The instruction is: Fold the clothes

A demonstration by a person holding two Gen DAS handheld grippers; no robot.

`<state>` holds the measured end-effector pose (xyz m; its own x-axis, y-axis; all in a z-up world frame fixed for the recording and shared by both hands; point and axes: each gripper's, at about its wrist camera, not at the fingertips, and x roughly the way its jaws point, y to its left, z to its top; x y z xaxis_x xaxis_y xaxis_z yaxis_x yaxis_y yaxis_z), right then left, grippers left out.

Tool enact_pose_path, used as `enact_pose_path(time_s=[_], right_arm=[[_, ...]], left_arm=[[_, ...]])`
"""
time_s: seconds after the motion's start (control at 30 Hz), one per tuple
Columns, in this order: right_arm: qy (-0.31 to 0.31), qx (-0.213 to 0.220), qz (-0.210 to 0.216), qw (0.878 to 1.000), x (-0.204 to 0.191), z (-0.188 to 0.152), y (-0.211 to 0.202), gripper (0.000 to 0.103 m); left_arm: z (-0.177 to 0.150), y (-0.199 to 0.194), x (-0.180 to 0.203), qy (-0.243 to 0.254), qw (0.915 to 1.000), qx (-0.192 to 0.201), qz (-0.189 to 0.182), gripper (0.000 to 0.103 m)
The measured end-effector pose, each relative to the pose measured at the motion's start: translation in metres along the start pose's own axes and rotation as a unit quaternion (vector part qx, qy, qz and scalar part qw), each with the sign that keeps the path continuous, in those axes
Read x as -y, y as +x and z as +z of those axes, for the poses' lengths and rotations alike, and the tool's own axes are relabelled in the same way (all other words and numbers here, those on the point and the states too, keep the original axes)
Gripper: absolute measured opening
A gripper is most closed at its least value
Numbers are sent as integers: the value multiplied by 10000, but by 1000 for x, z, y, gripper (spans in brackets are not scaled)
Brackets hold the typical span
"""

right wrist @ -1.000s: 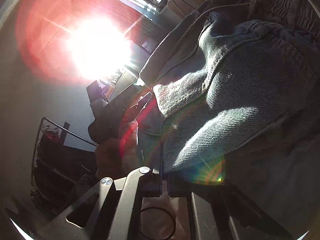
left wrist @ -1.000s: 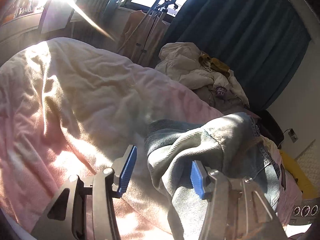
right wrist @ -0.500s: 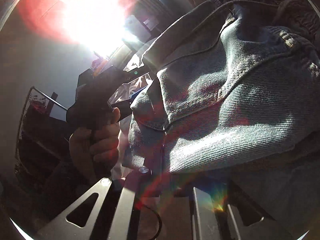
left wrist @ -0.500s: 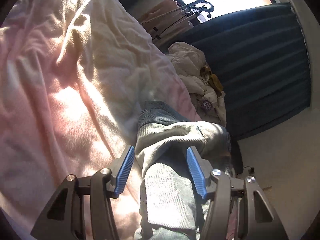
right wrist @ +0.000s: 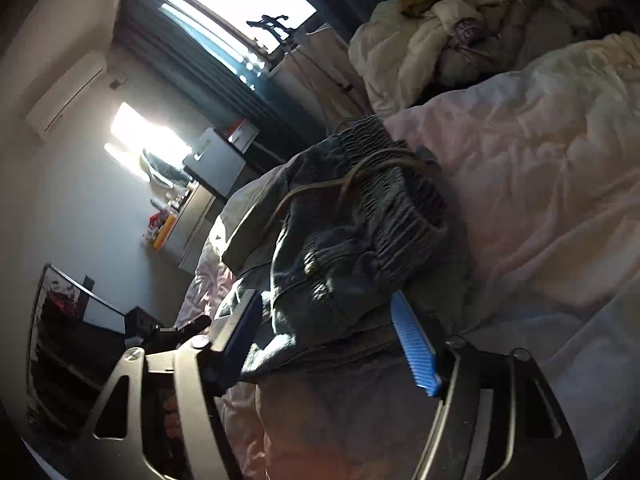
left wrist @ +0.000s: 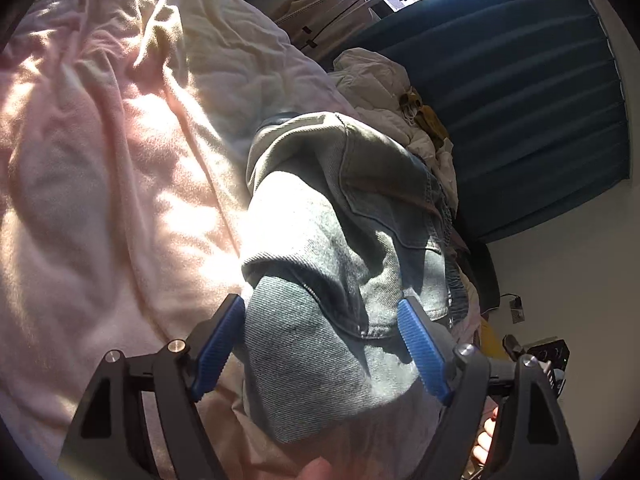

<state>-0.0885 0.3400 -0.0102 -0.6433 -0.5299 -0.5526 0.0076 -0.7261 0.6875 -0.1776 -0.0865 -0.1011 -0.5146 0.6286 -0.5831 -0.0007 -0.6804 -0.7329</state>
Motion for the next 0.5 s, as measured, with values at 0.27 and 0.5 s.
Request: enact_pose_path(time_s=[0.27,0.5], right_arm=[[907,-689,-23,9935,24,16,67,76],[850,-1074,-268,9902,32,16,115,81]], left_arm=[[3,31,-19,-205,9982,-479,308,80],[6,40,-23,-206,9975,-599,325,80]])
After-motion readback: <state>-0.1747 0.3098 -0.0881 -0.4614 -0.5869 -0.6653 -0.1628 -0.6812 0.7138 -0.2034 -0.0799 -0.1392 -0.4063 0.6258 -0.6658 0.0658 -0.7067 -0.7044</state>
